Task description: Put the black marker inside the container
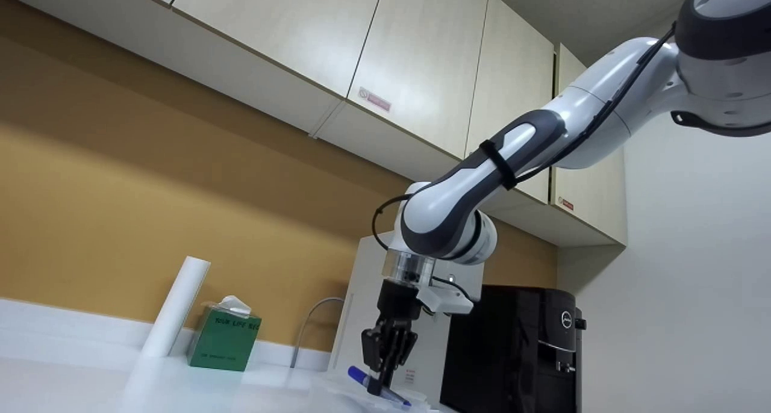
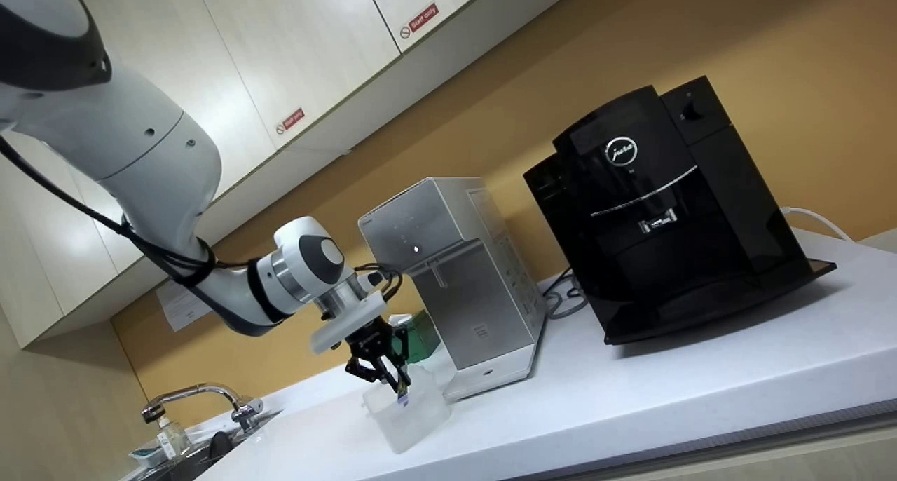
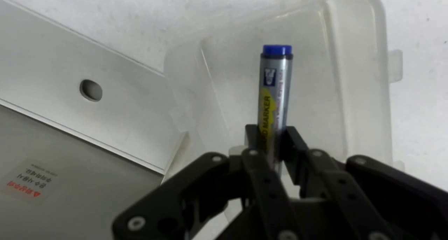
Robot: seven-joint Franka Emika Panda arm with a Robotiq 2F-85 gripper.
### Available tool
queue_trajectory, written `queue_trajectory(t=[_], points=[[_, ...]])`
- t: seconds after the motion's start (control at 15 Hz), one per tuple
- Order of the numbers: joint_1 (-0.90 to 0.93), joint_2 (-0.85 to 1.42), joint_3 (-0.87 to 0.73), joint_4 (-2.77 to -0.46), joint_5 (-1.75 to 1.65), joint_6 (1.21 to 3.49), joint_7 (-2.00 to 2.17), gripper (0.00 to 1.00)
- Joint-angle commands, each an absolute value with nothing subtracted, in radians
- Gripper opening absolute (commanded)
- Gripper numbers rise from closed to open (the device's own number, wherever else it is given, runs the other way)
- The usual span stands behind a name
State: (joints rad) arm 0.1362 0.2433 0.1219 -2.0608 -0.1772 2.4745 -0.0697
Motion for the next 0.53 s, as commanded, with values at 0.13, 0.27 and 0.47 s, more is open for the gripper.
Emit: queue_trajectory(t=[0.13,0.27,0.47], points=[[0.131,0.265,0.127,-2.039,-0.166,2.424,-0.155,0.05],[0.132,0.267,0.129,-2.041,-0.169,2.415,-0.173,0.05],[0.136,0.272,0.132,-2.041,-0.173,2.399,-0.189,0.05]])
